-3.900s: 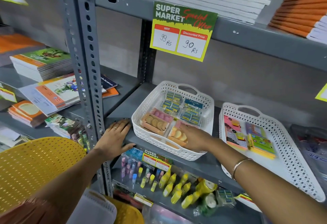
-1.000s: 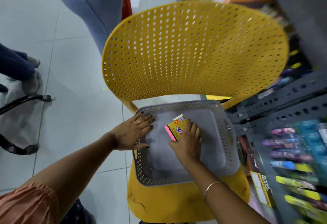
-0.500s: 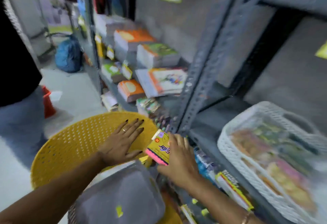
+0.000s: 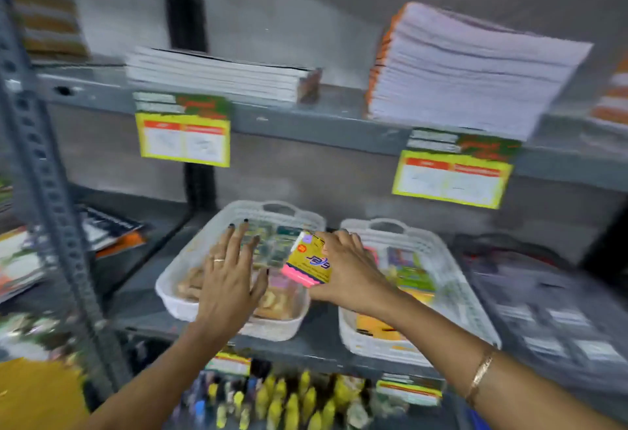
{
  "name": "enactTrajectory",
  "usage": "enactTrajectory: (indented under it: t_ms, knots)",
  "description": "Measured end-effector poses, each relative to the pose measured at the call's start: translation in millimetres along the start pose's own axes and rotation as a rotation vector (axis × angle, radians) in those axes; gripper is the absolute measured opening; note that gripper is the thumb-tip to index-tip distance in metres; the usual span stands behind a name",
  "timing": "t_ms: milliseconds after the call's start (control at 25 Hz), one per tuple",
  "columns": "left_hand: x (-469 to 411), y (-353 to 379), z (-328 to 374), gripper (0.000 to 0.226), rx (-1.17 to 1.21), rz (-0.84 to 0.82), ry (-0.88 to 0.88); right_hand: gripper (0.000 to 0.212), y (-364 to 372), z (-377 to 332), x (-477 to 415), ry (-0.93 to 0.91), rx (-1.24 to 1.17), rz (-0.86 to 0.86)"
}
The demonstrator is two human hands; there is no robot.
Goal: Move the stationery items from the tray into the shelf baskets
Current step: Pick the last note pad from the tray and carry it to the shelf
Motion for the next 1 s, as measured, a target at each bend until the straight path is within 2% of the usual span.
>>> enactTrajectory:
  t_ms: [200,360,480,560,760,1000]
  knots:
    - [-3,85,109,0.057,0.043,-0.235,0.148,0.083,-5,142,35,0.183,0.058,-0.09]
    - [22,132,174,0.069,0.054,-0.439,0.317,0.094,32,212,54,0.168,0.095,-0.329]
    - [34,146,184,0.064,0.072,-0.538,0.313,0.094,66,231,62,0.13,0.121,-0.487]
    - [37,145,184,0.064,0.081,-0.548,0.293,0.088,85,236,63,0.098,0.125,-0.552]
    - [41,143,182,0.068,0.089,-0.581,0.248,0.069,105,247,62,0.101,0.076,-0.585]
    - [42,146,182,0.074,0.093,-0.604,0.248,0.071,110,249,61,0.115,0.1,-0.599]
Point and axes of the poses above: each hand's wrist, its own x-axis away from the middle knuckle, its own y-axis out of the palm, z = x × y, the point moved 10 cm from there along -x, towards the middle knuckle, and after that the axes turned 5 degrees about -z, right-handed, at the moved point
